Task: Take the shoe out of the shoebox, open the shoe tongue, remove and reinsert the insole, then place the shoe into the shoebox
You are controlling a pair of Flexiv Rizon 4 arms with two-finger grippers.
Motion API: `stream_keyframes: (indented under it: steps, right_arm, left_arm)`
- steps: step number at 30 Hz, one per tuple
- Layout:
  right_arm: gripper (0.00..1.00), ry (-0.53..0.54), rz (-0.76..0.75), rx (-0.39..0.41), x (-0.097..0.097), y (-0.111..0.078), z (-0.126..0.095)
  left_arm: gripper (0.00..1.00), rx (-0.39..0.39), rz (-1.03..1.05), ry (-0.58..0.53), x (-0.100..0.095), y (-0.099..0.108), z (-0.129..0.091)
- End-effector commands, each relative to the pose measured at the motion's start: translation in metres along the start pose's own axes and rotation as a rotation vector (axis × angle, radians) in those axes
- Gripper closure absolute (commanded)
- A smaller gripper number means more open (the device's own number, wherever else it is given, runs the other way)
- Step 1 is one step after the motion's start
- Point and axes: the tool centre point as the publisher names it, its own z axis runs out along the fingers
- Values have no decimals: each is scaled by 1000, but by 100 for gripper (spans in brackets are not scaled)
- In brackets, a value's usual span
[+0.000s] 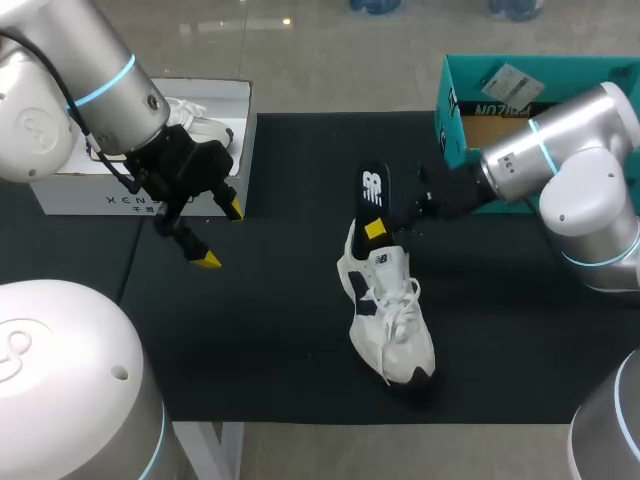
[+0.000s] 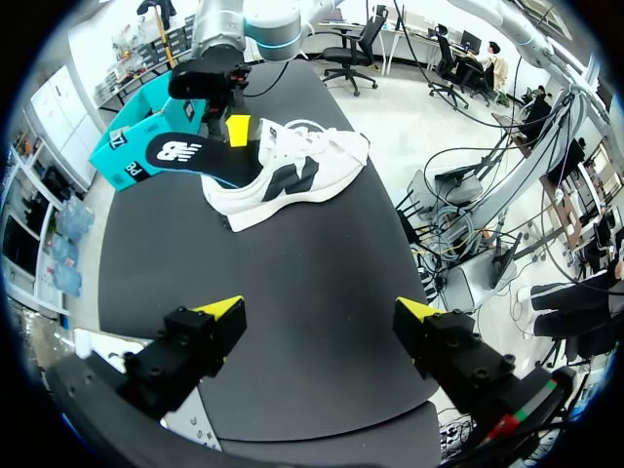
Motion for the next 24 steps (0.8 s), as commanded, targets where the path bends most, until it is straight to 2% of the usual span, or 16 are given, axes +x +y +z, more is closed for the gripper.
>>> stream_keyframes:
  steps: [1,2,4,5,6,7,9,10,11,13,18,24]
  right_arm:
    - [24,-6,-9,5,1,5,-1]
    - [41,-6,-11,5,1,6,-1]
    - [35,-5,-15,4,3,7,-1]
    - [40,-4,-18,5,4,8,-1]
    - [50,-4,-19,5,4,8,-1]
    - [53,-4,-23,6,4,8,-1]
    - [81,-4,-25,6,4,8,-1]
    - [91,-5,-25,5,4,8,-1]
    - [91,-9,-25,6,3,9,-1]
    - [100,-16,-26,3,2,10,-4]
    - [100,-28,-26,5,1,8,-7]
    - [100,-10,-3,17,6,-6,2]
  left_arm:
    - [0,-2,0,1,0,0,0]
    - [0,-2,0,1,0,0,0]
    - [0,-2,0,1,0,0,0]
    - [0,-2,0,1,0,0,0]
    - [0,-2,0,1,0,0,0]
    - [0,-2,0,1,0,0,0]
    - [0,-2,0,1,0,0,0]
    - [0,-2,0,1,0,0,0]
    - [0,-2,0,1,0,0,0]
    - [0,-2,0,1,0,0,0]
    - [0,-2,0,1,0,0,0]
    - [0,-2,0,1,0,0,0]
